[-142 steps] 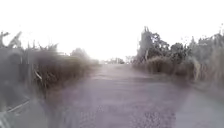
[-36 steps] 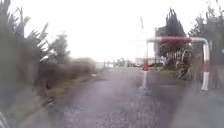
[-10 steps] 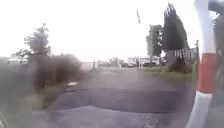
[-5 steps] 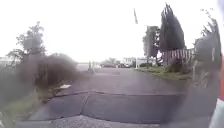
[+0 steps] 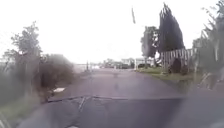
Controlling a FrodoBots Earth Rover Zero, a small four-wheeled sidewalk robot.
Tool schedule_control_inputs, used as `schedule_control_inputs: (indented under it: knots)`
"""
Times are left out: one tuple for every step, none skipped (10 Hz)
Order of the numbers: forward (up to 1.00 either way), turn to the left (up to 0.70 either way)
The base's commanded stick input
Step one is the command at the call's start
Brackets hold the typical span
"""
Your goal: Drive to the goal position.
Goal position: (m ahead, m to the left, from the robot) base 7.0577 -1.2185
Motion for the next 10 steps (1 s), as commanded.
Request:
schedule_control_inputs:
  knots:
    - [0.70,-0.14]
    - [0.70,-0.14]
    - [0.70,-0.14]
    - [0.70,-0.14]
    - [0.70,-0.14]
    - [0.70,-0.14]
    - [0.70,-0.14]
    - [0.70,-0.14]
    - [0.70,-0.14]
    - [0.70,-0.14]
